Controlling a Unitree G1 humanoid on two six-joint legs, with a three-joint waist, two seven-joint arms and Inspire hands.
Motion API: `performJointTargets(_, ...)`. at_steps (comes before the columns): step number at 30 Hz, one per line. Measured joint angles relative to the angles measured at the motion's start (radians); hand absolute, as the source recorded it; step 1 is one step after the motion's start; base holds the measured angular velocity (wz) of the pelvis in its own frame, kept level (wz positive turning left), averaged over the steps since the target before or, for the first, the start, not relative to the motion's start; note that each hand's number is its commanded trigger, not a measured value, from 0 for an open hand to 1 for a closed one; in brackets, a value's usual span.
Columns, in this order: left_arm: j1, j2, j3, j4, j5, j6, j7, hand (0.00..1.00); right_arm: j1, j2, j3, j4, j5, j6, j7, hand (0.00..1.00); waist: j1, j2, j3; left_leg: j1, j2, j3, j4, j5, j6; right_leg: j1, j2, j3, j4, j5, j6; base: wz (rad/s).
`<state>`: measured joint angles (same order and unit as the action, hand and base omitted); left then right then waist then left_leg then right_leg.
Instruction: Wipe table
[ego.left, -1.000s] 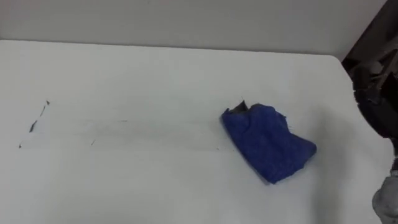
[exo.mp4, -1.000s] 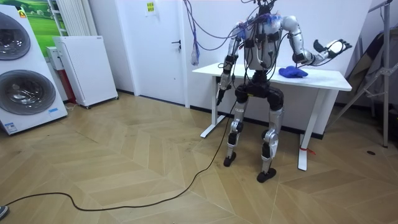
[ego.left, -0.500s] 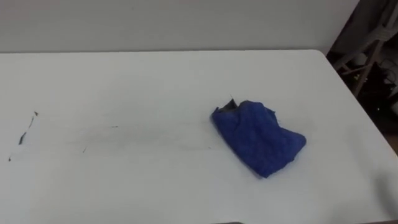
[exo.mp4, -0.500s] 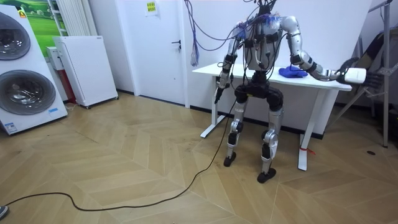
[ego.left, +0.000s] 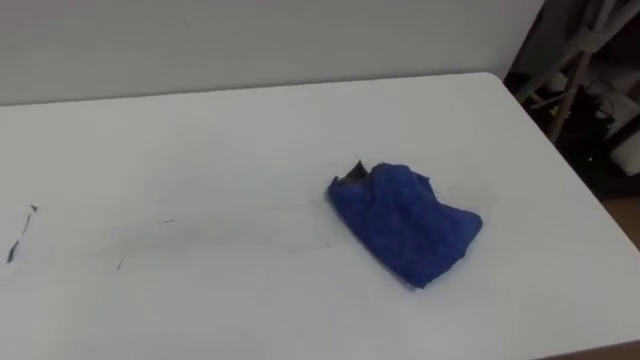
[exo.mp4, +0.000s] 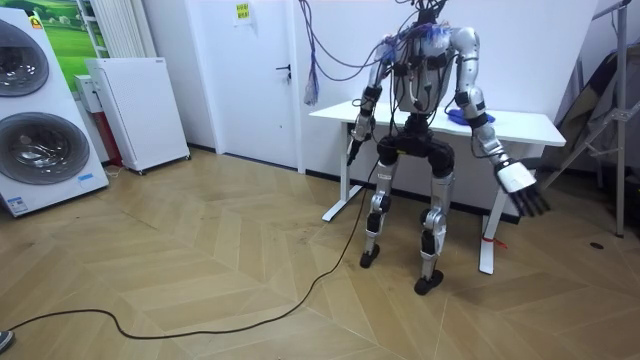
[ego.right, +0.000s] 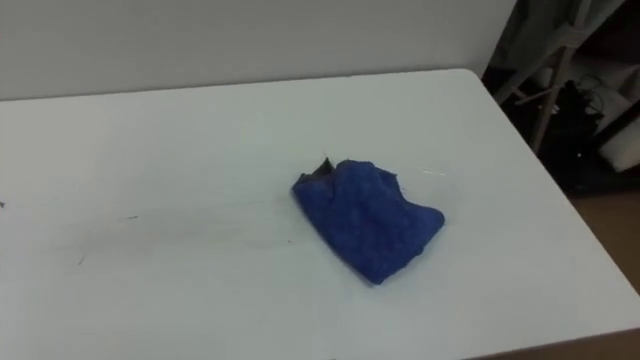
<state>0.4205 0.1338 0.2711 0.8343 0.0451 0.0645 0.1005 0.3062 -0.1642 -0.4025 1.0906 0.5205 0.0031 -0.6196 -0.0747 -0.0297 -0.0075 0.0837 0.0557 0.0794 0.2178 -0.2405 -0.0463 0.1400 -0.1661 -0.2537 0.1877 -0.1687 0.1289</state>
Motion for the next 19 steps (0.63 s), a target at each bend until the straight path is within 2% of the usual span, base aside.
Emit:
performJointTargets(2,0.002,-0.003,-0.001,0.012,0.004,0.001,0.0,0.0,-0.002,0.0,0.055,0.025,-0.067,0.019,0.054,0.0,0.015,0.002,0.0014,0.0,0.0,0.0,-0.001,0.0,0.0,-0.002,0.0,-0.001,-0.001,0.0,0.0,-0.04)
performJointTargets(5,-0.011,-0.004,-0.028,0.051,0.01,0.001,0.005,0.0,-0.013,-0.005,0.174,0.054,-0.305,0.052,0.134,0.0,0.058,0.001,0.002,-0.002,0.0,-0.001,0.004,-0.001,-0.001,-0.005,0.001,-0.005,-0.001,0.0,0.0,-0.07)
performJointTargets(7,-0.03,-0.006,-0.075,0.096,0.01,0.01,0.024,0.0,-0.057,-0.005,0.281,0.069,-0.467,0.057,0.185,0.0,0.088,0.004,0.003,-0.003,0.001,-0.005,0.01,-0.002,-0.002,-0.003,0.003,-0.005,-0.002,0.001,-0.001,-0.03)
performJointTargets(10,-0.039,-0.011,-0.139,0.098,0.028,0.014,0.029,0.0,-0.116,0.002,0.355,0.045,-0.604,0.063,0.237,0.0,0.129,0.01,0.0048,-0.015,0.002,-0.011,0.023,-0.007,-0.004,-0.005,0.005,-0.008,-0.002,0.001,-0.002,0.05)
performJointTargets(13,-0.041,-0.014,-0.169,0.098,0.036,0.018,0.031,0.0,-0.153,0.016,0.415,0.0,-0.64,0.053,0.284,0.0,0.142,0.014,0.0068,-0.027,0.002,-0.031,0.035,-0.006,-0.002,-0.001,0.005,-0.027,-0.003,0.002,-0.003,0.18)
performJointTargets(16,-0.049,-0.028,-0.179,0.092,0.037,0.018,0.041,0.0,-0.15,0.025,0.482,-0.039,-0.64,0.028,0.328,0.0,0.153,0.022,0.009,-0.041,0.001,-0.052,0.041,-0.007,-0.002,0.003,0.005,-0.06,-0.004,0.002,-0.002,0.24)
performJointTargets(19,-0.057,-0.042,-0.179,0.091,0.038,0.018,0.044,0.0,-0.137,0.032,0.5,-0.035,-0.634,0.02,0.341,0.0,0.162,0.032,0.0104,-0.049,0.0,-0.059,0.04,-0.007,-0.002,0.004,0.005,-0.077,-0.006,0.002,-0.002,0.16)
